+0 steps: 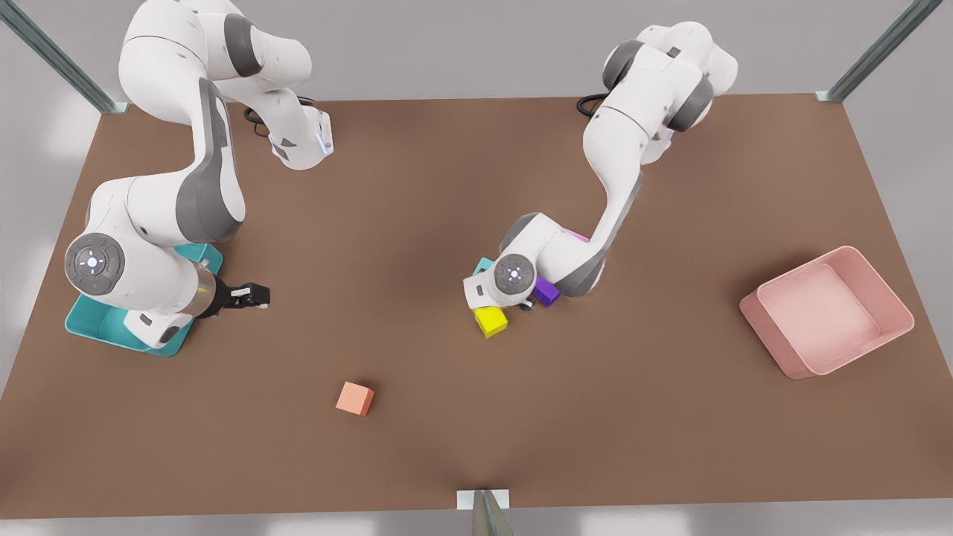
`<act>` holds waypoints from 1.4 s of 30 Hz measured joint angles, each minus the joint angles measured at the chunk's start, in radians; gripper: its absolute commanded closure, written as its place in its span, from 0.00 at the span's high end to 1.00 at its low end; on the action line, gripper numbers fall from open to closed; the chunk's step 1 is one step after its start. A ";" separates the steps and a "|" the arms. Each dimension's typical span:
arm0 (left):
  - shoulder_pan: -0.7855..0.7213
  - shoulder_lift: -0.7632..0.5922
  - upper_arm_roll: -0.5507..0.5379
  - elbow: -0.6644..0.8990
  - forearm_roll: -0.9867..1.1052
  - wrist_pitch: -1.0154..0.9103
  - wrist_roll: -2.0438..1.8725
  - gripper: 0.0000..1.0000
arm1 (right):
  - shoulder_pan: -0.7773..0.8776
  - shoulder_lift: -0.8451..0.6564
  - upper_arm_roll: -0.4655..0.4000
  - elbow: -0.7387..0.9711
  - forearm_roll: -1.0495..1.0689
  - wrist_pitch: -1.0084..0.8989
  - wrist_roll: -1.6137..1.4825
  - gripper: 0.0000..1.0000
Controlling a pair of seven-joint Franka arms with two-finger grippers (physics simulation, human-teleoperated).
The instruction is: Stack the two blue cubes on top of each other
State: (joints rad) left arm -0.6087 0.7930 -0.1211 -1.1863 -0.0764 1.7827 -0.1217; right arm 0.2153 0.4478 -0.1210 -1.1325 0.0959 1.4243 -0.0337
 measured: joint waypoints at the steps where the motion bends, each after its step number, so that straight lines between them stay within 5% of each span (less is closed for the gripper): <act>1: -0.025 0.001 0.000 -0.001 -0.014 -0.002 -0.042 0.71 | 0.000 0.000 0.000 0.000 0.000 0.000 -0.001 1.00; 28: -0.053 -0.069 -0.014 -0.261 -0.032 0.180 -0.631 0.72 | 0.004 0.002 0.001 -0.001 0.000 0.001 -0.015 1.00; 31: -0.051 -0.069 -0.014 -0.265 -0.032 0.185 -0.656 0.98 | 0.005 0.003 0.001 0.000 0.000 0.001 -0.015 1.00; 42: -0.032 -0.100 -0.014 -0.264 -0.032 0.189 -0.720 1.00 | 0.006 0.003 0.001 0.000 0.000 0.001 -0.016 1.00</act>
State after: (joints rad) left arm -0.6410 0.6934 -0.1348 -1.4508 -0.1083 1.9716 -0.8417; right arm 0.2208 0.4509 -0.1196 -1.1327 0.0960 1.4255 -0.0499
